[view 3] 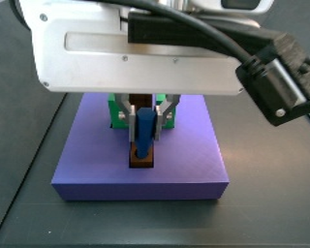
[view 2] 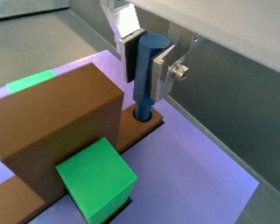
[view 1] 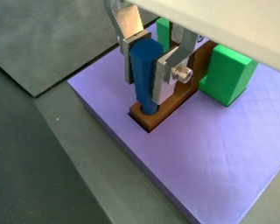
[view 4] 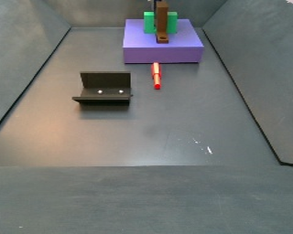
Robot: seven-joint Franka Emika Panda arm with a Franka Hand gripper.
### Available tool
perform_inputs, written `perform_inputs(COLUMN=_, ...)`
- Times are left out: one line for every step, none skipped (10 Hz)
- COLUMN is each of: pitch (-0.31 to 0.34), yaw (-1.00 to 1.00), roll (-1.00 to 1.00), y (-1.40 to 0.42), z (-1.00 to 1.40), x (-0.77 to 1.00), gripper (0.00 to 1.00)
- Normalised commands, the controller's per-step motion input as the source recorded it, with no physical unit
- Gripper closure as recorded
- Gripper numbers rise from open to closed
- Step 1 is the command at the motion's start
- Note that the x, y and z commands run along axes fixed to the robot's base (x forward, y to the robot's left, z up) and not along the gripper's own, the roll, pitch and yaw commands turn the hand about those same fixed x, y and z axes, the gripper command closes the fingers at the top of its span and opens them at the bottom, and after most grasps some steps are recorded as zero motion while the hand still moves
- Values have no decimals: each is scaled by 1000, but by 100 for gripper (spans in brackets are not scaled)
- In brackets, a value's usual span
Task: Pick up the blue object. Move up. Place the blue object on the fixture. Regrasp the blue object. Move to above the board. Insert the blue object.
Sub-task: Insert the blue object.
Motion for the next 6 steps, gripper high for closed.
perform_inputs(pitch=-166, yaw=66, roll=-29, y=0, z=-397, x=0, gripper=100)
perform_inputs(pitch=-196, yaw=51, roll=-31, y=0, z=-497, x=0, gripper=100)
perform_inputs(pitch=-227, yaw=63, roll=-11, y=0, z=-626, x=-46, gripper=100)
perform_inputs(pitch=-217, yaw=91, roll=0, y=0, z=-591, x=-74, gripper=100)
perform_inputs(pitch=-27, yaw=66, roll=47, y=-74, z=-117, x=-14, gripper=100)
perform_inputs(pitch=-46, yaw=0, roll=4, y=0, z=0, x=-49, gripper=100)
